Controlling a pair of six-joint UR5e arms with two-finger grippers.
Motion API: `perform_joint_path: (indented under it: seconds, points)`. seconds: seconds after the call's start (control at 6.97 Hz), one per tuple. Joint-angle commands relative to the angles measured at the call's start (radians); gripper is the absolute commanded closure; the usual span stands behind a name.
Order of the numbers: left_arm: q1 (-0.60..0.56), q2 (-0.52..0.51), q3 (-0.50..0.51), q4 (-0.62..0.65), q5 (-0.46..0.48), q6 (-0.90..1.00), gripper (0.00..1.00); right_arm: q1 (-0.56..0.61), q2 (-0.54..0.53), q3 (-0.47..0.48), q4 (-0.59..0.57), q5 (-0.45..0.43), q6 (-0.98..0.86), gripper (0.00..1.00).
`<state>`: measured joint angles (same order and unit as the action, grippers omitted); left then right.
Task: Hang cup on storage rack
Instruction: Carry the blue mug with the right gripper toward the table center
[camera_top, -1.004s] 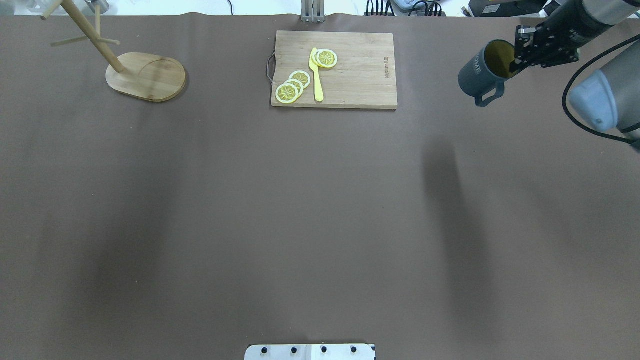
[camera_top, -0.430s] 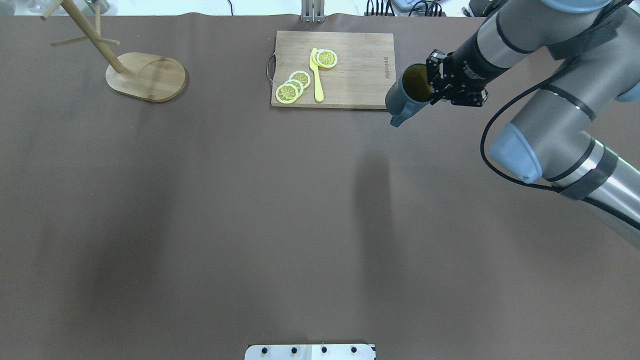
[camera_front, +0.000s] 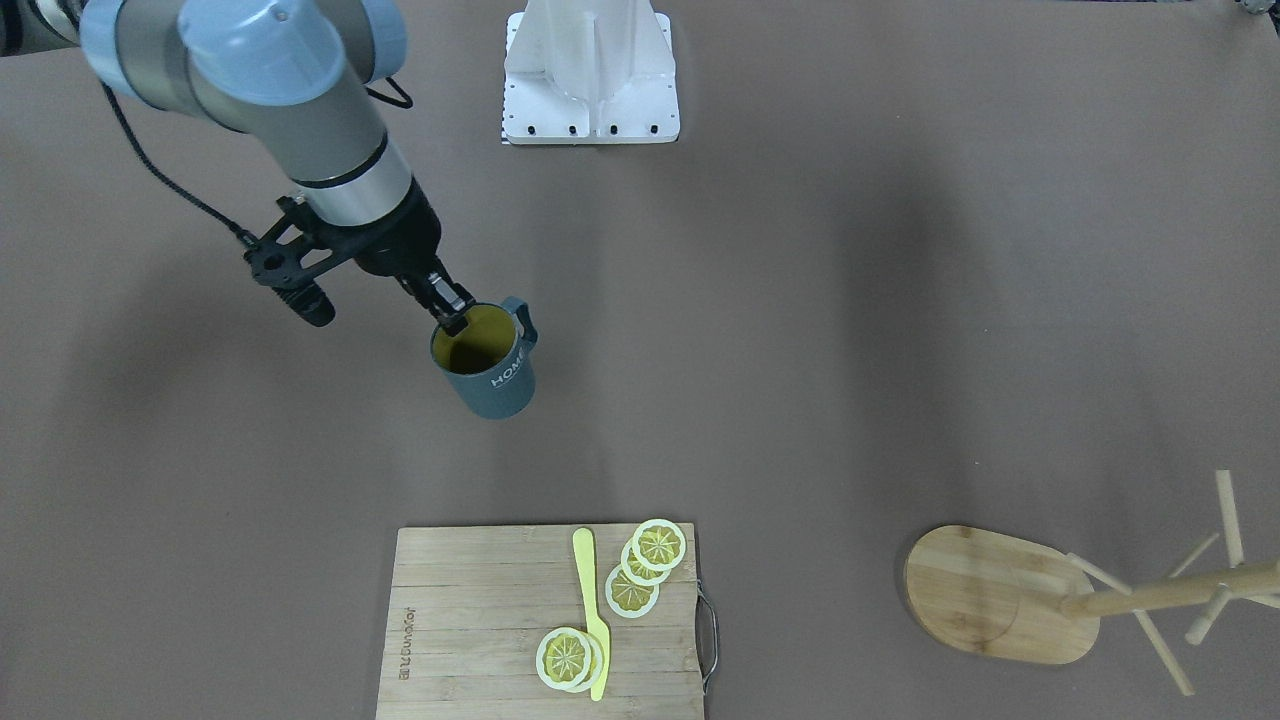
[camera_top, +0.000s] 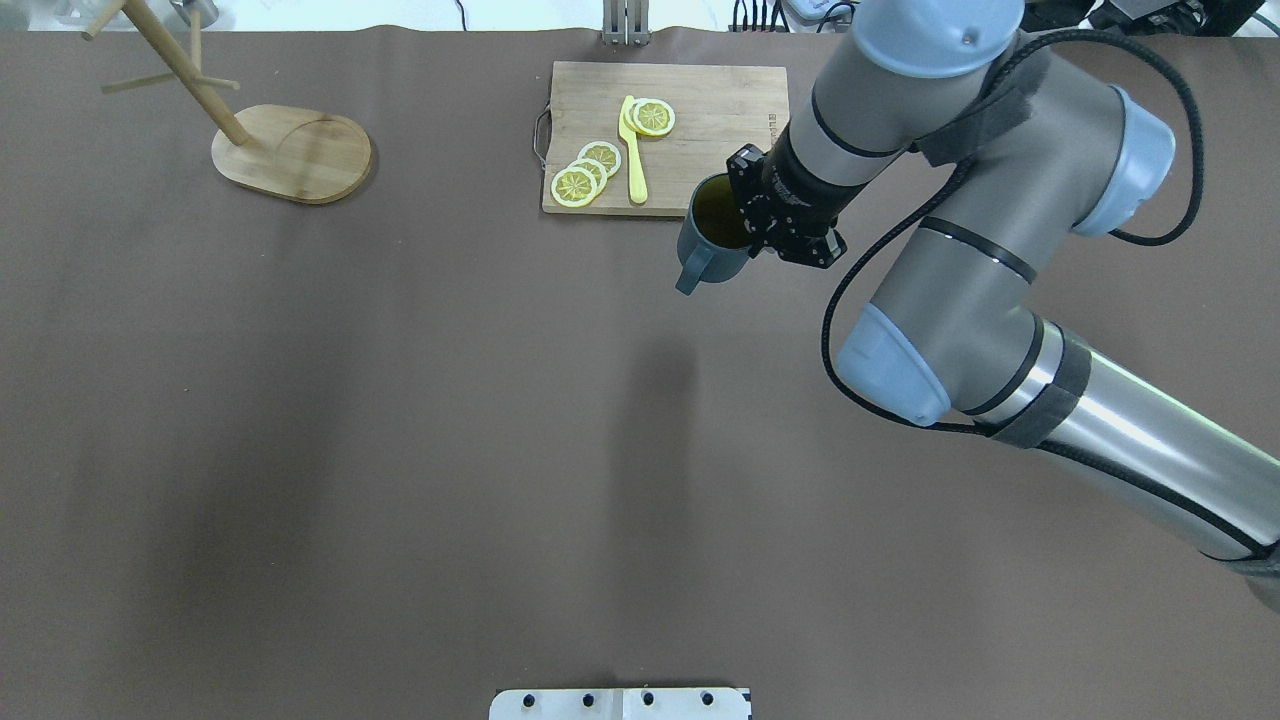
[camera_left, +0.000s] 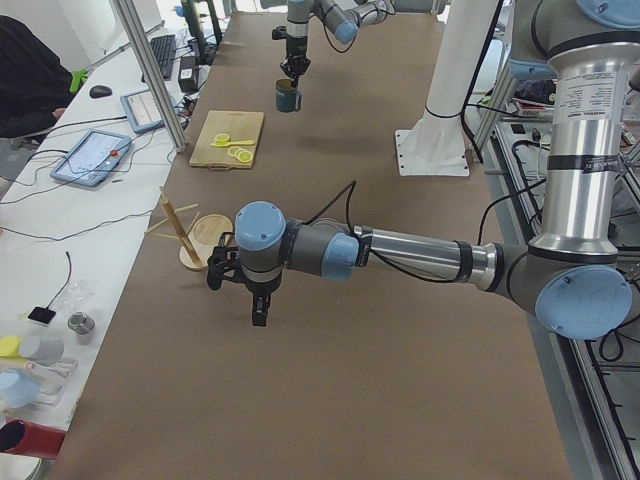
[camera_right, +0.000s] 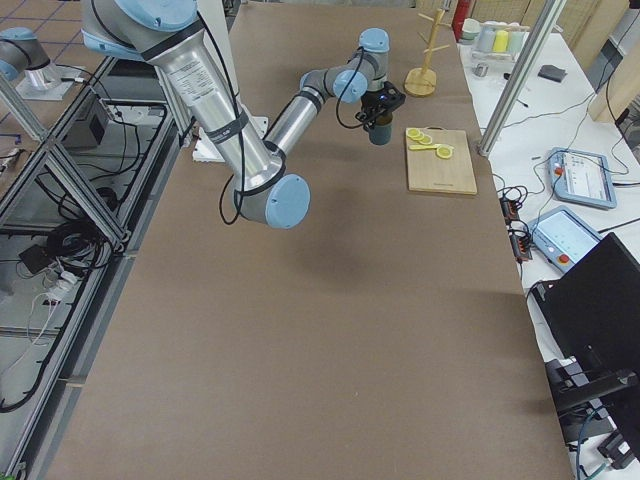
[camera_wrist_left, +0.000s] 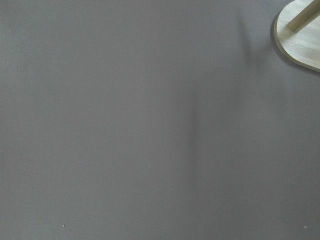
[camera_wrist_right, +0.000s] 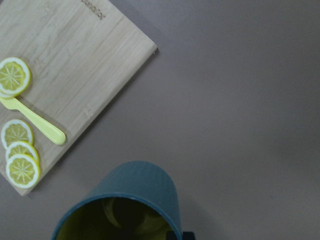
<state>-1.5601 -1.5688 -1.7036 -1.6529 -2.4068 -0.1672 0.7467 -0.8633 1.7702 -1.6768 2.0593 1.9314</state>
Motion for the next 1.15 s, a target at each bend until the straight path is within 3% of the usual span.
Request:
perform_joint_path:
  seconds: [0.0, 0.14, 0.57, 1.0]
  points:
    - [0.0, 0.003, -0.001, -0.001, 0.0, 0.0, 0.02, -0.097, 0.067, -0.049, -0.083, -0.05, 0.124, 1.0]
    - [0.0, 0.004, -0.001, -0.001, 0.0, 0.0, 0.02, -0.131, 0.078, -0.075, -0.077, -0.079, 0.167, 1.0]
    - [0.0, 0.006, 0.001, -0.002, 0.0, 0.002, 0.02, -0.145, 0.206, -0.271, 0.023, -0.082, 0.261, 1.0]
    - [0.002, 0.0, 0.015, -0.005, 0.0, 0.002, 0.02, -0.158, 0.175, -0.284, 0.057, -0.079, 0.268, 1.0]
